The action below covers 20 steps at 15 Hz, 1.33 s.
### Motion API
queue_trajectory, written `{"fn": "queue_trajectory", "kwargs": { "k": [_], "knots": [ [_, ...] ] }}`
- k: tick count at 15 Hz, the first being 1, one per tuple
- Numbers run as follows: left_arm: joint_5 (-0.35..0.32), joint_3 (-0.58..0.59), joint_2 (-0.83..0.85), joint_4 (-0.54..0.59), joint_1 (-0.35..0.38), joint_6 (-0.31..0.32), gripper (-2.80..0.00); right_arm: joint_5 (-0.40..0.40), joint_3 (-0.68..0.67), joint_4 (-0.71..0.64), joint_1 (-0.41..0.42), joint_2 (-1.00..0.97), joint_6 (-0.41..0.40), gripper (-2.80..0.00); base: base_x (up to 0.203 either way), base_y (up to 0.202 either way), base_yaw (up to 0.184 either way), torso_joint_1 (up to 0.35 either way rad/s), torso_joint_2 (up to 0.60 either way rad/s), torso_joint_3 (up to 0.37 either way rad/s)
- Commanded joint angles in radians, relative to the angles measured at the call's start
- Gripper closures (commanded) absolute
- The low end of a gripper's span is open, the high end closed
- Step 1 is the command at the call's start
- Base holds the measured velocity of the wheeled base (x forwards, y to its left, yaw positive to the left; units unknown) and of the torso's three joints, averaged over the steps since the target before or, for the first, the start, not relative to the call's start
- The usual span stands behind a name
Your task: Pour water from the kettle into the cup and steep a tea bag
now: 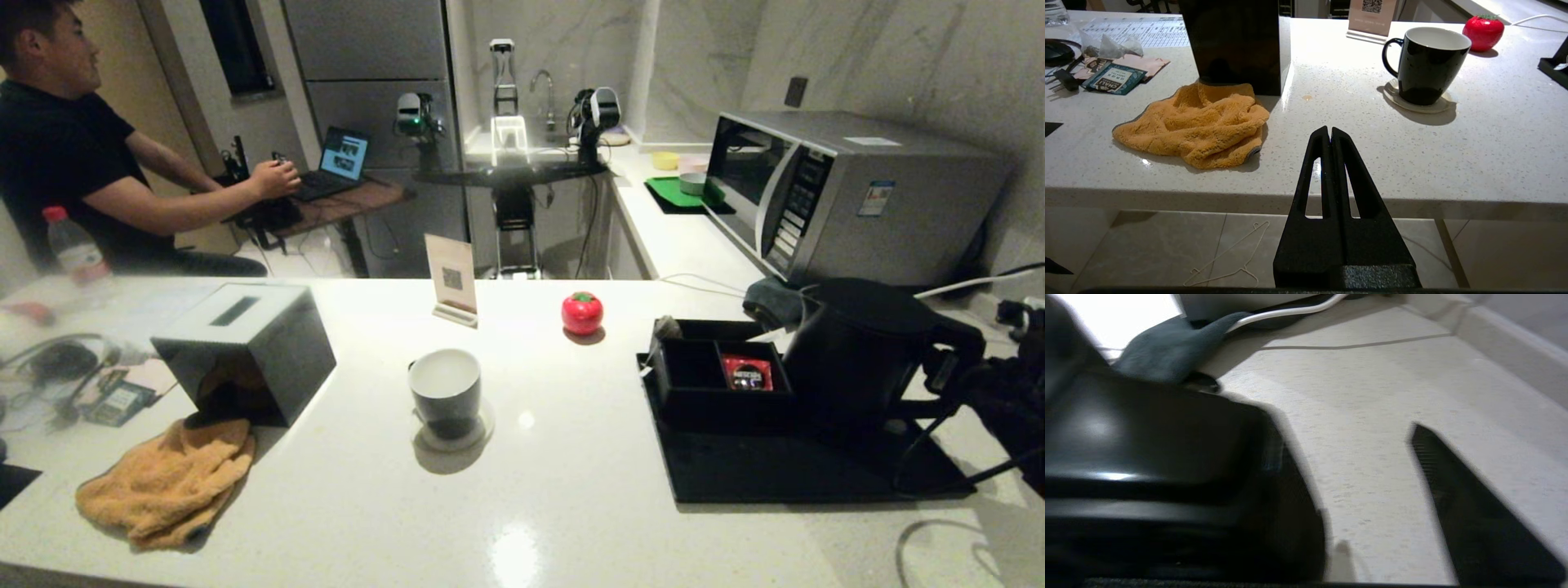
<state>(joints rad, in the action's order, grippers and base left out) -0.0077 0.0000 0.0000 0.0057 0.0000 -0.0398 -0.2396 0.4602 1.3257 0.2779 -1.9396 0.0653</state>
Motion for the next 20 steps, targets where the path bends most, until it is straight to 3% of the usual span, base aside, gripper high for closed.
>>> {"fn": "queue_trajectory", "kwargs": {
  "k": [1,20],
  "knots": [
    [0.0,0.0,0.0,0.0,0.0,0.0,0.0,-0.003,0.0,0.006,0.001,0.001,0.001,0.0,0.0,0.0,0.0,0.0,0.0,0.0],
    [0.0,0.0,0.0,0.0,0.0,0.0,0.0,0.002,0.011,0.006,-0.002,0.032,0.017,0.0,0.0,0.0,0.0,0.0,0.0,0.0]
  ]
}}
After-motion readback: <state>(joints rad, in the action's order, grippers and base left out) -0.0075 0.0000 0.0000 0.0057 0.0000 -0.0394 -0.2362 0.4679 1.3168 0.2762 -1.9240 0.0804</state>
